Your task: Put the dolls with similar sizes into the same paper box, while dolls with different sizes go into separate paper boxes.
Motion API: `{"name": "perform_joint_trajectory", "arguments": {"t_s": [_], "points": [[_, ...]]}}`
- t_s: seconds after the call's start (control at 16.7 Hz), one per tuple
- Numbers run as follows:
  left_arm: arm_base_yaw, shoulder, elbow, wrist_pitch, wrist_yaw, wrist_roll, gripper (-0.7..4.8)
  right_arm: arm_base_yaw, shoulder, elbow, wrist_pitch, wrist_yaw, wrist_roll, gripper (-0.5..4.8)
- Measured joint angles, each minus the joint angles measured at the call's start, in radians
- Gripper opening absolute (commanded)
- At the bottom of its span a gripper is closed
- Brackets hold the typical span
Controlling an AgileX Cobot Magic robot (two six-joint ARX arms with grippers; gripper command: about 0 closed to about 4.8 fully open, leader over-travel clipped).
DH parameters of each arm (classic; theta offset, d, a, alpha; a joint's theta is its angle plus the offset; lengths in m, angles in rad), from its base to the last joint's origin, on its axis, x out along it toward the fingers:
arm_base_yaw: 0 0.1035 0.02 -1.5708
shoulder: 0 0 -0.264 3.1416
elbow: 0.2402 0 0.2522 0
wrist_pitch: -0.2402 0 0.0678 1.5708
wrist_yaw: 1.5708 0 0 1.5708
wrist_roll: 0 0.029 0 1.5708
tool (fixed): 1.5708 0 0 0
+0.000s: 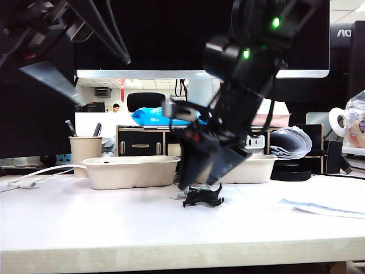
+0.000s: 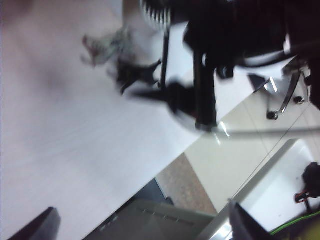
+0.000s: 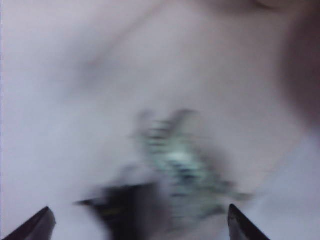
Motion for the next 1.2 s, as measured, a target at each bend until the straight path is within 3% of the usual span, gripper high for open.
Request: {"name": "perform_joint_trajectory", "arguments": {"t_s": [0.18, 0.6, 0.66, 0.72, 0.78, 0.84, 0.96, 1.02, 1.2], "points": [[0.0, 0.0, 0.0, -0.018, -0.003, 0.0, 4.79, -0.002, 0.016, 0.002, 0.027, 0.019, -0.007, 4.06], [0.001, 0.0, 0.0, -0.022, -0.003, 0.019, 4.79, -0.001, 0.015, 0.015, -0.115, 0.018, 0.042, 3.92], [0.0, 0.0, 0.0, -0.021, -0.003, 0.019, 4.79, 0.003, 0.015, 0.015, -0.13, 0.017, 0.043, 3.59], [0.0, 0.0, 0.0, -0.019, -0.003, 0.019, 4.79, 0.009, 0.015, 0.015, -0.128, 0.014, 0.043, 2.81], [0.001, 0.0, 0.0, -0.014, -0.004, 0.019, 4.79, 0.014, 0.015, 0.015, -0.123, 0.008, 0.045, 1.03], [0.001, 0.0, 0.0, -0.011, -0.007, 0.019, 4.79, 0.024, 0.015, 0.015, -0.124, -0.007, 0.045, 0.41], [0.001, 0.0, 0.0, -0.01, -0.017, 0.019, 4.79, 0.046, 0.013, 0.016, -0.117, -0.009, 0.045, 0.33], [0.001, 0.0, 0.0, -0.01, -0.018, 0.019, 4.79, 0.052, 0.013, 0.016, -0.11, -0.012, 0.045, -0.05], [0.001, 0.0, 0.0, -0.01, -0.02, 0.019, 4.79, 0.055, 0.012, 0.017, -0.109, -0.005, 0.046, -0.06]]}}
